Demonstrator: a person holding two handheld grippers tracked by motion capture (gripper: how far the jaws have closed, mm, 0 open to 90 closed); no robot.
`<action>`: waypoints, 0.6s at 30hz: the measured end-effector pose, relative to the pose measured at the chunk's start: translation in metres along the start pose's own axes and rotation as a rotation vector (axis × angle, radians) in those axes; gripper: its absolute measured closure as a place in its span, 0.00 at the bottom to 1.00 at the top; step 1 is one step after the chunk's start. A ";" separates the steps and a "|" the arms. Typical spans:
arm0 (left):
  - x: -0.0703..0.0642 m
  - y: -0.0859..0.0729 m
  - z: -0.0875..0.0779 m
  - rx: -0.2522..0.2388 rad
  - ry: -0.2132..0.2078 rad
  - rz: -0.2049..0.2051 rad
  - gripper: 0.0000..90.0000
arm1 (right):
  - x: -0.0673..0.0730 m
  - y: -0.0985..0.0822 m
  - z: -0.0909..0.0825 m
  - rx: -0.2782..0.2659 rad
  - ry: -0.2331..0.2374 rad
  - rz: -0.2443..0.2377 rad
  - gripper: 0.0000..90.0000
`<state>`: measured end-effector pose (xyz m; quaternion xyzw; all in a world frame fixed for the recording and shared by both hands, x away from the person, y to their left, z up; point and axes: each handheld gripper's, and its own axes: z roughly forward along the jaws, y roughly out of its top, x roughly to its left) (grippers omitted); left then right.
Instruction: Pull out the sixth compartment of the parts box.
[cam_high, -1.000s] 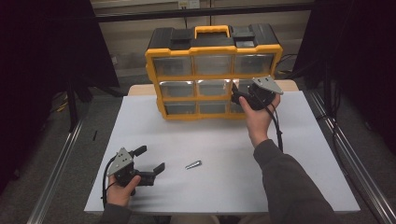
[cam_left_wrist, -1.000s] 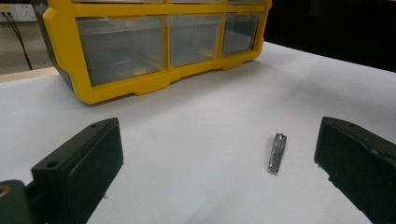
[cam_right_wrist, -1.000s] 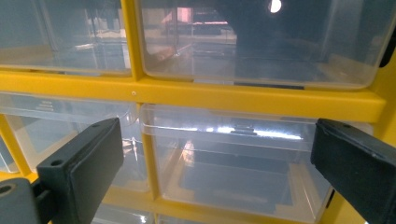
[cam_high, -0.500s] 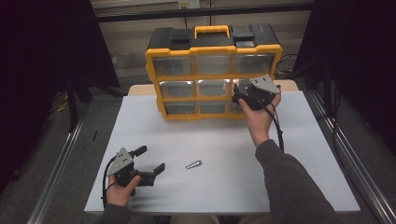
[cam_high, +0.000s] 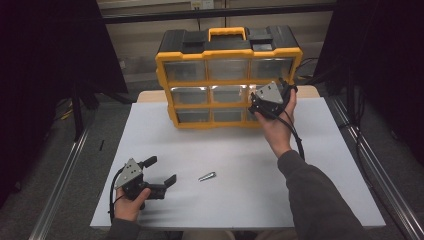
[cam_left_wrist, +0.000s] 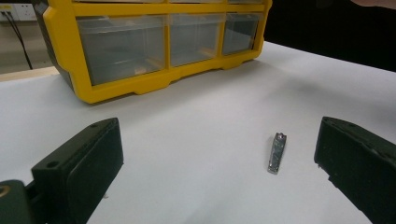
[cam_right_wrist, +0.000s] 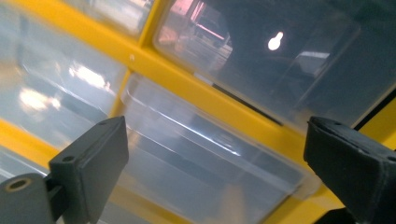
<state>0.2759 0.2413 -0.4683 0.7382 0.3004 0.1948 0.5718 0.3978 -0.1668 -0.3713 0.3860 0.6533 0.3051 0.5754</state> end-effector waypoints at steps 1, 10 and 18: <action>0.000 0.000 0.000 0.001 0.001 0.000 0.01 | -0.001 0.001 0.000 -0.013 -0.019 -0.070 0.10; 0.000 0.000 0.000 -0.002 0.003 -0.005 0.01 | 0.002 0.003 -0.002 -0.025 -0.051 -0.243 0.21; 0.000 0.000 0.000 0.001 0.004 -0.004 0.02 | 0.013 0.005 -0.004 -0.044 -0.083 -0.508 0.38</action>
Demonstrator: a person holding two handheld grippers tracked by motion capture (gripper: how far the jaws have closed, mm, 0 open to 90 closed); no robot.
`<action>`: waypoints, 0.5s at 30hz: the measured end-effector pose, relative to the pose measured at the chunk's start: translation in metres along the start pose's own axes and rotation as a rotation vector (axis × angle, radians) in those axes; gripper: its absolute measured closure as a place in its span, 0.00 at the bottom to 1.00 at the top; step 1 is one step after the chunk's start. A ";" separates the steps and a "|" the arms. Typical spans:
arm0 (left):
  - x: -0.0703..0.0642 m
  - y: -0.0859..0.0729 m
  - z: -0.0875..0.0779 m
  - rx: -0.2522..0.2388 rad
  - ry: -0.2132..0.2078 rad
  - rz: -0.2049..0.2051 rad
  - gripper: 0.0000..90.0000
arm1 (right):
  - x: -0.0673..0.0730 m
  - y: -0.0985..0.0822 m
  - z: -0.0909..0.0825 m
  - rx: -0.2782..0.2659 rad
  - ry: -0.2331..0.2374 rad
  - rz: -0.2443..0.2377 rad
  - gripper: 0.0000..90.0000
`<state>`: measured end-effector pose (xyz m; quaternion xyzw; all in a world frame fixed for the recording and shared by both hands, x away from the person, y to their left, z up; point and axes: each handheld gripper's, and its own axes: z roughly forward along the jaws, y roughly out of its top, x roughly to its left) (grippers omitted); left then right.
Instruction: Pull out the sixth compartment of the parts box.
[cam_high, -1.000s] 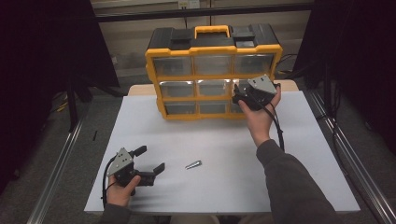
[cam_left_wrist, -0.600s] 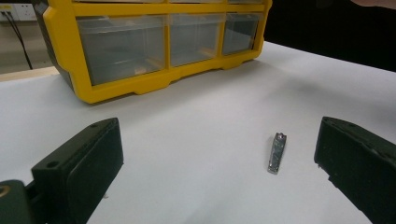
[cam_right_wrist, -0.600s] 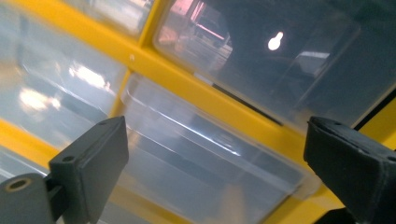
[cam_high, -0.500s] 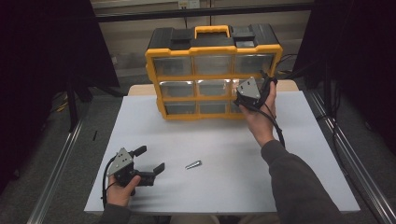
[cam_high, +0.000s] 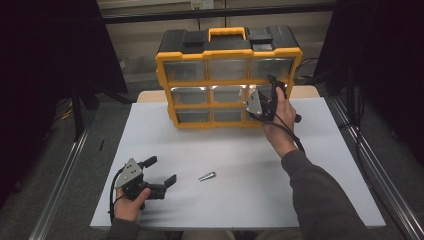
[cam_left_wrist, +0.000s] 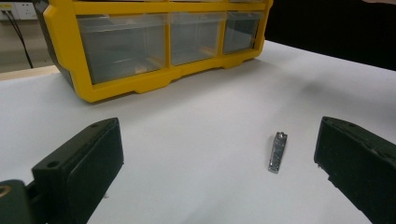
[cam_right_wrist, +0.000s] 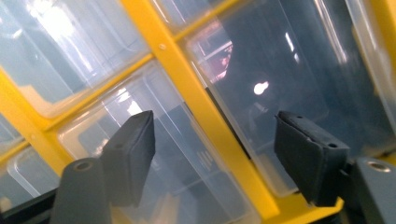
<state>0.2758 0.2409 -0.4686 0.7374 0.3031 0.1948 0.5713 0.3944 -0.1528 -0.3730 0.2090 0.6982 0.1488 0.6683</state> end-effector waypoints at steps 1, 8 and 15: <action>0.000 0.000 0.000 -0.001 0.000 0.000 0.02 | 0.000 0.000 0.000 0.000 0.000 0.000 0.38; 0.001 0.000 0.000 -0.001 -0.022 0.006 0.02 | 0.008 0.006 -0.001 -0.020 -0.004 -0.201 0.52; -0.002 0.001 0.000 -0.012 -0.002 -0.002 0.02 | 0.007 0.007 0.000 -0.011 0.011 -0.275 0.63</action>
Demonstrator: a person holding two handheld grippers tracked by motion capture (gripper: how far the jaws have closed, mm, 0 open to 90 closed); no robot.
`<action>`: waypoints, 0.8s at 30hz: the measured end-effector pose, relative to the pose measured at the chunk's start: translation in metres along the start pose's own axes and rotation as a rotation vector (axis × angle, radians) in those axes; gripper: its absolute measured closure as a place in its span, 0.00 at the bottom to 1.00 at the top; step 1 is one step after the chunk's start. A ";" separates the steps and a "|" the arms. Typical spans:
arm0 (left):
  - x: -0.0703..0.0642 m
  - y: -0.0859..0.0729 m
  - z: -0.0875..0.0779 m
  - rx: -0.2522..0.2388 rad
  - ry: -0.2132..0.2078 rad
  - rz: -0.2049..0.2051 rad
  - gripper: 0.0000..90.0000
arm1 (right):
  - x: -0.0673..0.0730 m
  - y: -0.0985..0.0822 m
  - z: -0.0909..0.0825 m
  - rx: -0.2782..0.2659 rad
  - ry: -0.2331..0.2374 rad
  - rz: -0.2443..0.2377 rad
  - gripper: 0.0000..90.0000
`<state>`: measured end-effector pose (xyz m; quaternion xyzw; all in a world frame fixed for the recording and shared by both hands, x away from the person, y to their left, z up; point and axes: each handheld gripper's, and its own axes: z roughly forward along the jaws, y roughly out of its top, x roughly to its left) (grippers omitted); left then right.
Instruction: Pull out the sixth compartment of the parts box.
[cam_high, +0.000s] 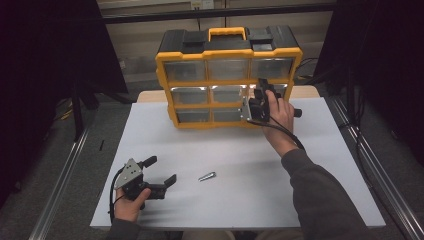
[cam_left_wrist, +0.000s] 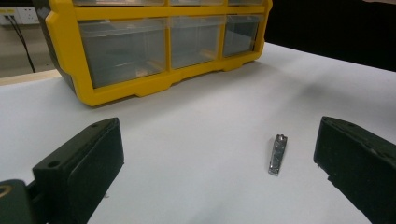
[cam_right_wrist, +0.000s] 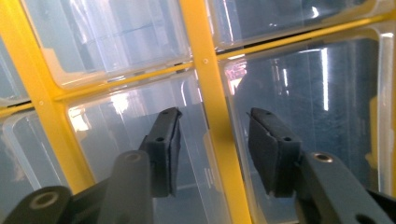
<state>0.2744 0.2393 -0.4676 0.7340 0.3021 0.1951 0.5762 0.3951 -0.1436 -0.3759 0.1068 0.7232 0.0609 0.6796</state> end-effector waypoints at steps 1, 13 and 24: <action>0.000 0.000 0.000 0.000 0.000 0.000 0.02 | 0.000 0.000 0.000 0.000 0.000 0.000 0.63; 0.001 0.000 -0.001 0.004 0.000 0.017 0.02 | 0.005 0.002 0.002 0.009 0.003 -0.124 0.79; 0.000 0.000 -0.001 -0.005 0.002 0.008 0.02 | 0.007 0.002 0.002 0.016 0.004 -0.135 0.81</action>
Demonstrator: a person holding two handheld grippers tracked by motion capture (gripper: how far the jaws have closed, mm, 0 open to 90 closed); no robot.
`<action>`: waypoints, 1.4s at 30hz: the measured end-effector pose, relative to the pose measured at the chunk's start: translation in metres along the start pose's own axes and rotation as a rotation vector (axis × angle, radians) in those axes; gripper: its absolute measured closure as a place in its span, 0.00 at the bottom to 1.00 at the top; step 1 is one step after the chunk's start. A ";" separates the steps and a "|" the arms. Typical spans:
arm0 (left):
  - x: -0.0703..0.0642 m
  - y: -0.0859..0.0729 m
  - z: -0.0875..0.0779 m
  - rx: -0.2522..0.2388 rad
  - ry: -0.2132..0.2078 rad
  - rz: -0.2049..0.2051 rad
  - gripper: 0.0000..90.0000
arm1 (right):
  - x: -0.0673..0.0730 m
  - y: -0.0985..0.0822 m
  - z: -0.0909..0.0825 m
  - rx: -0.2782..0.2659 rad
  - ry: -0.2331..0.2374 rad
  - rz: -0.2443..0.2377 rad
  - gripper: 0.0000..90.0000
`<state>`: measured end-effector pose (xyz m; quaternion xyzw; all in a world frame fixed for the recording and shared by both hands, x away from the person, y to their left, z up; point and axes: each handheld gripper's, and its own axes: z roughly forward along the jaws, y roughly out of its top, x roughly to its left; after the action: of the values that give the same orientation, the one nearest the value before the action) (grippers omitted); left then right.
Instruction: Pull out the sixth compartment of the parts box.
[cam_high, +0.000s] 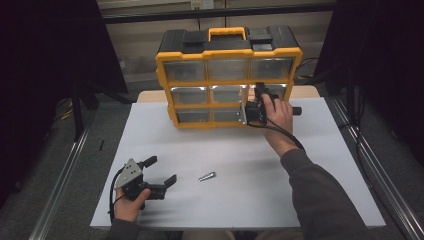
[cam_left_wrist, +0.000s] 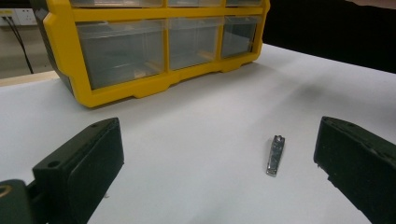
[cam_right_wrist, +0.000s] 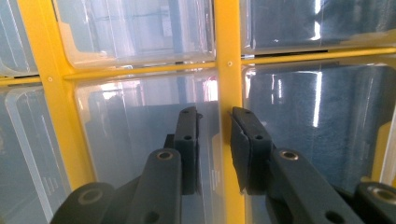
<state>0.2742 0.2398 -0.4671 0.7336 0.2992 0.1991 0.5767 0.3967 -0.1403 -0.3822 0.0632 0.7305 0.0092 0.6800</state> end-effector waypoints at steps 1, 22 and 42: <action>0.000 0.000 0.000 0.000 -0.002 0.001 0.02 | 0.000 0.000 0.000 -0.001 0.000 0.007 0.81; 0.002 0.000 0.000 0.001 -0.041 0.010 0.02 | 0.003 0.001 -0.003 0.009 0.009 -0.051 0.90; 0.001 0.000 0.000 0.003 -0.037 0.007 0.02 | 0.003 -0.001 -0.013 0.001 0.022 -0.052 0.93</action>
<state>0.2750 0.2406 -0.4672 0.7389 0.2863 0.1870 0.5806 0.3831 -0.1401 -0.3844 0.0444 0.7394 -0.0079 0.6718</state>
